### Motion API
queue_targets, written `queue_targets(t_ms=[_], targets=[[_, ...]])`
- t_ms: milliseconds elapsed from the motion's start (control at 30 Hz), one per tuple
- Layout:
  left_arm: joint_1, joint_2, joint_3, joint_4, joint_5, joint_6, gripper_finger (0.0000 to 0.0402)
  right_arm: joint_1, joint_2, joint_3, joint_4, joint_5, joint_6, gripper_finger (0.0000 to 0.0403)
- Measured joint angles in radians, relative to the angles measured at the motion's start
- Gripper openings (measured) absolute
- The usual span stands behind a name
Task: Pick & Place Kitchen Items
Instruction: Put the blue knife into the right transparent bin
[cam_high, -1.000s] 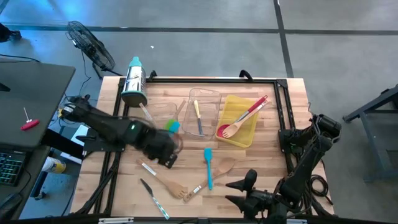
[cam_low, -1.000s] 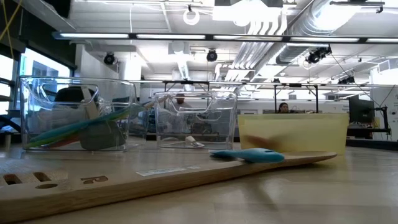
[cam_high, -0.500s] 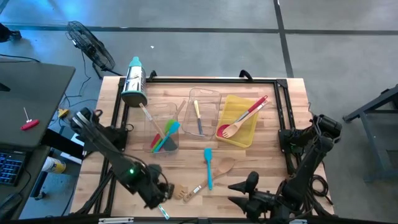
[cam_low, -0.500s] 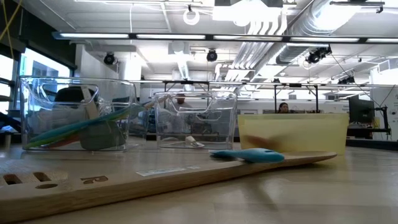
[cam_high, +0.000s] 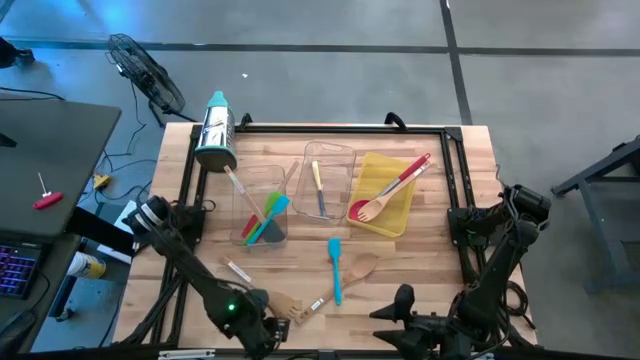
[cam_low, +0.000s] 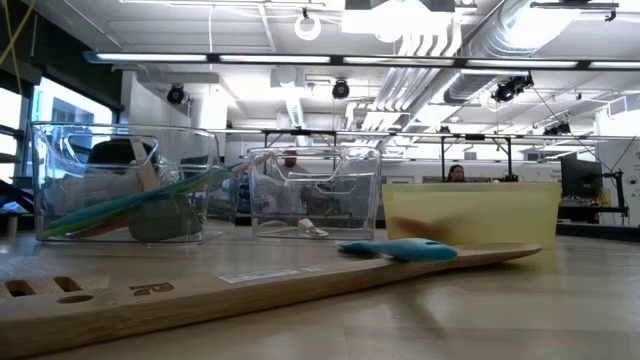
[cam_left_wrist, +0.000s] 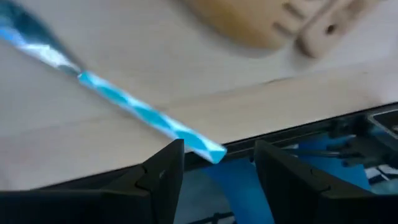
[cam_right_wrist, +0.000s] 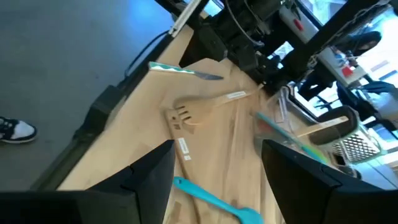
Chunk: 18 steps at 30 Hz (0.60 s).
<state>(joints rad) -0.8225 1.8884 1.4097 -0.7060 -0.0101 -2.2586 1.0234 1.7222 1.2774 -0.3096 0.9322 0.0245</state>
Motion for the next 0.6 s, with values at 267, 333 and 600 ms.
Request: queue_targets(t_ms=[267,333,600], targets=[[-0.075,0.017,0.001,0.030,-0.028,-0.173,0.0190,0.000,0.000,0.000,-0.049,-0.054,0.002,0.0232],[-0.077,0.017,0.001,0.029,-0.027,-0.185,0.0190,0.000,0.000,0.000,-0.067,-0.053,0.002,0.0232],[-0.047,0.077,0.004,0.069,-0.007,-0.196,0.0190,-0.003,0.000,0.000,-0.150,-0.054,-0.013,0.0232]])
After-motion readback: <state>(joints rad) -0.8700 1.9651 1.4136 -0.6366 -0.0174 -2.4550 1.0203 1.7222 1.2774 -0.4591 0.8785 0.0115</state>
